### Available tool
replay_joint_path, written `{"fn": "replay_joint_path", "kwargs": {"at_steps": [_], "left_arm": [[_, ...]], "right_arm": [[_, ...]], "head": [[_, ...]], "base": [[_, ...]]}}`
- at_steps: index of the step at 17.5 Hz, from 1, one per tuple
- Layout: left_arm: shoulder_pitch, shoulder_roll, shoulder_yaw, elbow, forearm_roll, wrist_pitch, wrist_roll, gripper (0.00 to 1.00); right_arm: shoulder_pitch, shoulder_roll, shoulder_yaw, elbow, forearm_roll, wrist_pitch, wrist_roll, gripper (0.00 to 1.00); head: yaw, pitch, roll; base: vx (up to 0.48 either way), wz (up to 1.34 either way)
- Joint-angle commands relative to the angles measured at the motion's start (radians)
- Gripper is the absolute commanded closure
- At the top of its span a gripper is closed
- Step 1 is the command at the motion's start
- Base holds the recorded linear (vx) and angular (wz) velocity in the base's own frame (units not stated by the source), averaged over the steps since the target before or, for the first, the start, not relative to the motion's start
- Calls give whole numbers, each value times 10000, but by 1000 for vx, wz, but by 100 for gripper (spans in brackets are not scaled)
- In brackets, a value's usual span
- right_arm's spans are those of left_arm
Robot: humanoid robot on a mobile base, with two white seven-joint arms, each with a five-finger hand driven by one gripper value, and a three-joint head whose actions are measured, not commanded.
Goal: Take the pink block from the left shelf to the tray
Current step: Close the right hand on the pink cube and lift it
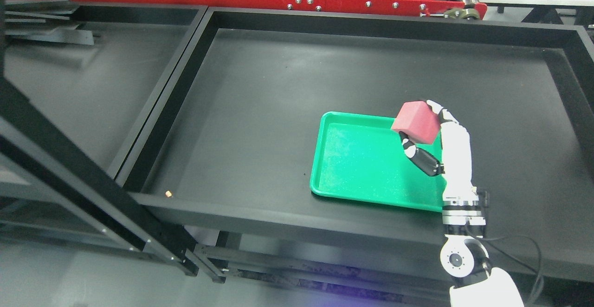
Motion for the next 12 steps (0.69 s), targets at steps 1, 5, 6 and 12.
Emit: {"fn": "replay_joint_path", "kwargs": {"at_steps": [1,5,6,12], "left_arm": [[200,175,0,-174,0,3,1,0],[200,175,0,-174,0,3,1,0],[200,175,0,-174,0,3,1,0],[200,175,0,-174,0,3,1,0]], "right_arm": [[277,-175,-353,-653,-138,-201,-1025,94],[385,-175,-353,-807,-153,-202,-1073,94],[385,-175,-353,-807,-154,-202,-1103,95],[447,-175,-353,-822,-154,-187,-1149,95]], "head": [[0,0,0],[0,0,0],[0,0,0],[0,0,0]], "base": [[-165,107],[-169,193],[-157,258],[-160,520]]}}
